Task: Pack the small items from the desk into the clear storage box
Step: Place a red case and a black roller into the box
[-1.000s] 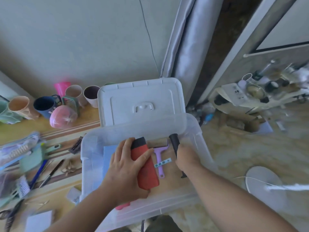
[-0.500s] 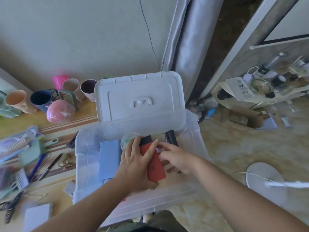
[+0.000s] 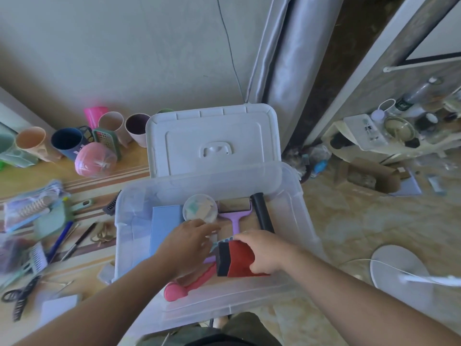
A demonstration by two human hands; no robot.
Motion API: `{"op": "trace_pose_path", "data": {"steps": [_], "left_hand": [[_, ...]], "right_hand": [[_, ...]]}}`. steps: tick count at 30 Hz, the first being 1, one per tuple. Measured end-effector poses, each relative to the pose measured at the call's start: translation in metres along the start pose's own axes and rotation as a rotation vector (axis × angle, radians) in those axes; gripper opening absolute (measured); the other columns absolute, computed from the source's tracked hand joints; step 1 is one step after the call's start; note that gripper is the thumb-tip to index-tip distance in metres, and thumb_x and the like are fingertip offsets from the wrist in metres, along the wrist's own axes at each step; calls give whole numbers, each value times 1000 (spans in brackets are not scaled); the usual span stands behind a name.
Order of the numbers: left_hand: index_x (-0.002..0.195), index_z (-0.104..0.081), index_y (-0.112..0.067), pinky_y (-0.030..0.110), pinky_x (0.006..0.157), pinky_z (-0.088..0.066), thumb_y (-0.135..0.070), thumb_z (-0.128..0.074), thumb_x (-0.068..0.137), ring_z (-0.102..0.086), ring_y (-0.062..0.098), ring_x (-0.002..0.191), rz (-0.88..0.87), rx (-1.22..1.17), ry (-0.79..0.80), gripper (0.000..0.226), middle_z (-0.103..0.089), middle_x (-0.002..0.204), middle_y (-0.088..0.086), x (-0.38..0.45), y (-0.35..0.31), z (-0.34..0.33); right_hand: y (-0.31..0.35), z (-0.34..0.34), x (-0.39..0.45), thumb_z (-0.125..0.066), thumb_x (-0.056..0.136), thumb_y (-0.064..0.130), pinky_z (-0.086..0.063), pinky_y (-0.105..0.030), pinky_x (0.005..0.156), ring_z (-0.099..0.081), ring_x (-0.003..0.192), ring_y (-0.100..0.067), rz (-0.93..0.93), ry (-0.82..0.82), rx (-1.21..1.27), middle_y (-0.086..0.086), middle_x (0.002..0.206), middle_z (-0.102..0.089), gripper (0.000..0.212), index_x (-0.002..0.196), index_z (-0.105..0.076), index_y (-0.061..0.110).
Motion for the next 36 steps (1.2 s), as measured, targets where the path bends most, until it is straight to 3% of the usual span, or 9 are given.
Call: {"op": "trace_pose_path", "data": {"steps": [7,15,18,22,25,27,31,33,36], "left_hand": [[137,-55,-42,33,93,-51,-71,-42,89,-58,15,114,49,3,83,58,-60,129,-15,-20,9,-16],[140,-48,-49,39,87,-52,-54,-34,105,-60,22,115,46,93,320,38,-60,130,-8,-29,3,-56],[142,-36,-57,42,77,-53,-34,-41,106,-62,23,110,72,149,455,42,-58,132,-13,-35,12,-72],[141,-40,-46,49,88,-51,-4,-51,97,-60,27,120,12,400,578,62,-49,144,-21,-42,13,-83],[132,-59,-30,42,99,-44,-3,-54,96,-62,26,118,-115,546,560,45,-56,142,-13,-38,8,-84],[122,-65,-26,38,95,-40,-6,-57,94,-64,27,111,-141,626,545,36,-66,129,-6,-38,10,-82],[140,-50,-28,40,89,-39,-17,-52,98,-59,31,114,-171,565,431,44,-59,137,0,-32,5,-76],[148,-40,-38,42,89,-41,-36,-43,102,-55,31,116,-130,465,282,45,-59,135,0,-26,2,-65],[134,-49,-42,42,93,-46,-54,-43,98,-55,29,118,-77,307,119,39,-60,126,0,-23,1,-52]], "right_hand": [[27,-24,9,-77,88,10,-40,-42,74,-53,120,-31,47,111,-409,-5,130,-51,53,132,-50,22],[12,-28,19,-80,85,16,-55,-49,93,-49,129,-33,-15,143,-407,-5,139,-49,77,148,-44,39],[10,-30,23,-77,90,23,-56,-49,92,-52,124,-34,-41,181,-466,-8,136,-50,65,146,-49,37],[6,-34,28,-66,100,27,-56,-48,94,-50,126,-34,-92,205,-500,-8,140,-48,53,148,-49,38],[4,-34,32,-61,102,24,-55,-49,96,-51,127,-35,-104,196,-490,-9,143,-49,49,148,-50,37],[7,-31,32,-59,103,23,-55,-47,95,-51,126,-35,-79,178,-456,-9,143,-50,45,146,-53,35],[8,-23,22,-64,99,39,-55,-46,93,-55,120,-29,-21,113,-325,-6,136,-54,42,140,-58,31],[11,-16,14,-66,93,44,-56,-45,91,-55,122,-26,-4,25,-230,1,141,-51,57,147,-48,39],[24,-13,3,-66,89,42,-54,-42,93,-50,129,-22,36,-52,-103,6,153,-40,81,158,-23,47]]}}
Point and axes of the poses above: each hand's wrist, its own x-axis towards the middle knuckle, its own z-axis out of the back of the hand, y = z × x, the point moved 7 cm from there along x, towards the middle knuckle
